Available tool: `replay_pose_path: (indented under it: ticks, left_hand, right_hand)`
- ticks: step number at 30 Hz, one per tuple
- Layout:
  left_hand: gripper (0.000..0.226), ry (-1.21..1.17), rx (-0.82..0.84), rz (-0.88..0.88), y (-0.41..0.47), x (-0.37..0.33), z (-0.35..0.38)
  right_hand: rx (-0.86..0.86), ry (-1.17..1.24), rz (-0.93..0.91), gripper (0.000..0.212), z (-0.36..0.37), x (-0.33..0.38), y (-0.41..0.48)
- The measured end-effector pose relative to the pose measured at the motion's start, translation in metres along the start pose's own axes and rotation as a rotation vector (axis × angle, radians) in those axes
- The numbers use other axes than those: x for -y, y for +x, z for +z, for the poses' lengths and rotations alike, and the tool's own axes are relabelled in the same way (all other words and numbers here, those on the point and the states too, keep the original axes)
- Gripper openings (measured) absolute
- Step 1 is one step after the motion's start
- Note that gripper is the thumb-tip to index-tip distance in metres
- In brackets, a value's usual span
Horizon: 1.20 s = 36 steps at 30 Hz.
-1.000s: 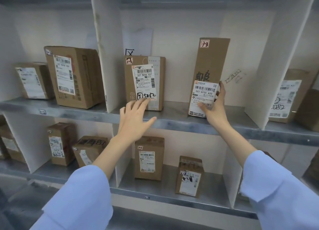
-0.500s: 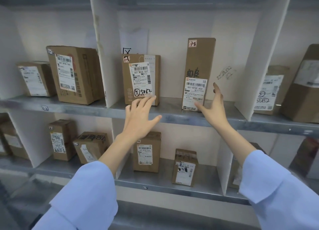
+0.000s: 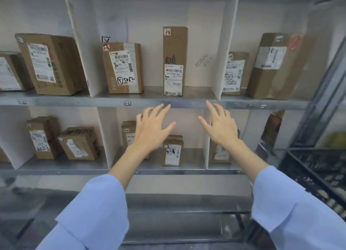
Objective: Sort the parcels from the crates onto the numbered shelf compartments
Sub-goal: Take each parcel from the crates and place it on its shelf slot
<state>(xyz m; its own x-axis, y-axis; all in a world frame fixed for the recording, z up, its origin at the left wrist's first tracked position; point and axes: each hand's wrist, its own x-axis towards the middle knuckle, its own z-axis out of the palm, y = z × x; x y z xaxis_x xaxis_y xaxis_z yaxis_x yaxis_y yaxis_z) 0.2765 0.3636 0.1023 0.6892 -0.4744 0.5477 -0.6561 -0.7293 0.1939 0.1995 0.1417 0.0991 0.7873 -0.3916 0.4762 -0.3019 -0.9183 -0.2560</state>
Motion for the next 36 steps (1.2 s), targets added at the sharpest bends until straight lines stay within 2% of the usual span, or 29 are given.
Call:
replay_pose_path:
  ticks: [8,19,29,36]
  left_hand:
    - [0.065,-0.042,0.086,0.081,-0.037,-0.072,0.014]
    - [0.067,-0.152,0.154,0.276,-0.009,-0.167,0.052]
    - [0.069,-0.351,0.241,0.504,0.049,-0.318,0.139]
    - [0.07,-0.371,0.305,0.644,0.089,-0.431,0.211]
  right_hand:
    - [0.037,-0.129,0.081,0.068,-0.031,-0.053,-0.069]
    - [0.032,-0.142,0.29,0.068,-0.069,-0.147,-0.102]
    - [-0.01,-0.243,0.552,0.07,-0.106,-0.31,-0.111]
    - [-0.02,-0.238,0.732,0.074,-0.117,-0.43,-0.11]
